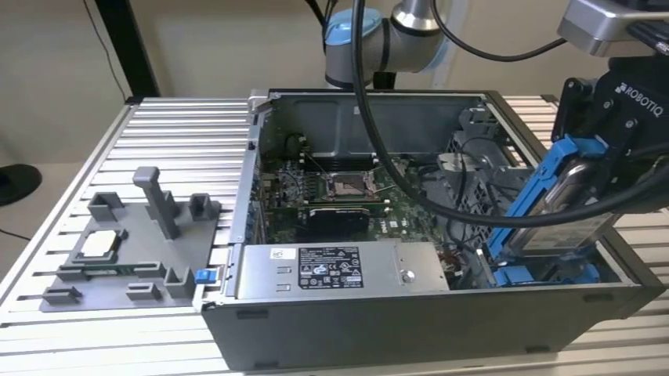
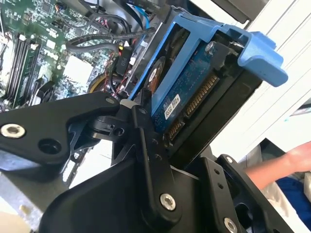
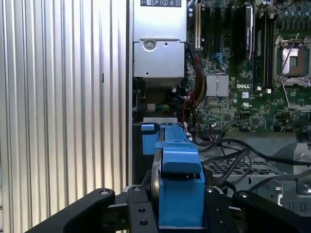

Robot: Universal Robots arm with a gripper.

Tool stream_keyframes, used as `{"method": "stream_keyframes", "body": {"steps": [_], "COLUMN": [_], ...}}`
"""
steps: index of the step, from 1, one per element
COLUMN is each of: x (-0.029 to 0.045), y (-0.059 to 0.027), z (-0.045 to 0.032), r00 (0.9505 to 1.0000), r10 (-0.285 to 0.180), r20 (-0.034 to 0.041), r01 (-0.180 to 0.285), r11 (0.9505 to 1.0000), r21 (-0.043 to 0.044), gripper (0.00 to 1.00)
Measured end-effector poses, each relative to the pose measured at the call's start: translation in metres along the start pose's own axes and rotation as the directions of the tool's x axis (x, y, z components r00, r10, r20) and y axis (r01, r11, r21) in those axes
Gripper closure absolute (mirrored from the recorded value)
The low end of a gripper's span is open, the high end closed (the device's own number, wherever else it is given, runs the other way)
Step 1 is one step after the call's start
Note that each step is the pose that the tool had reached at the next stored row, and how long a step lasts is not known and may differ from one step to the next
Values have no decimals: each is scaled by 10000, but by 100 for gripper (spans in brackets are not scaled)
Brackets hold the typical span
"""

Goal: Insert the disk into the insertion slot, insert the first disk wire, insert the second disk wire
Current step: 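Insert the disk into the insertion slot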

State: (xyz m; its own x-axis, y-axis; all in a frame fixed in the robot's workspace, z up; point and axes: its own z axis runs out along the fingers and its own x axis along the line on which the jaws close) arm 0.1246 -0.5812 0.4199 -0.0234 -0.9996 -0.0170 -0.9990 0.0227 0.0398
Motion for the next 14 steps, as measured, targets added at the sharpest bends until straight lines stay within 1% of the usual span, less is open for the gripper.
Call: {"method": "stream_keyframes", "body": {"steps": [8, 11, 14], "x": [-11, -10, -10], "y": [-16, -26, -29], "z": [73, 101, 129], "r00": [9999, 9999, 9999], "r10": [-5, -6, -4], "r20": [108, 137, 144], "r01": [5, 6, 4], "r11": [10000, 10000, 10000], "r21": [-3, -3, -7], "gripper": [100, 100, 100]}}
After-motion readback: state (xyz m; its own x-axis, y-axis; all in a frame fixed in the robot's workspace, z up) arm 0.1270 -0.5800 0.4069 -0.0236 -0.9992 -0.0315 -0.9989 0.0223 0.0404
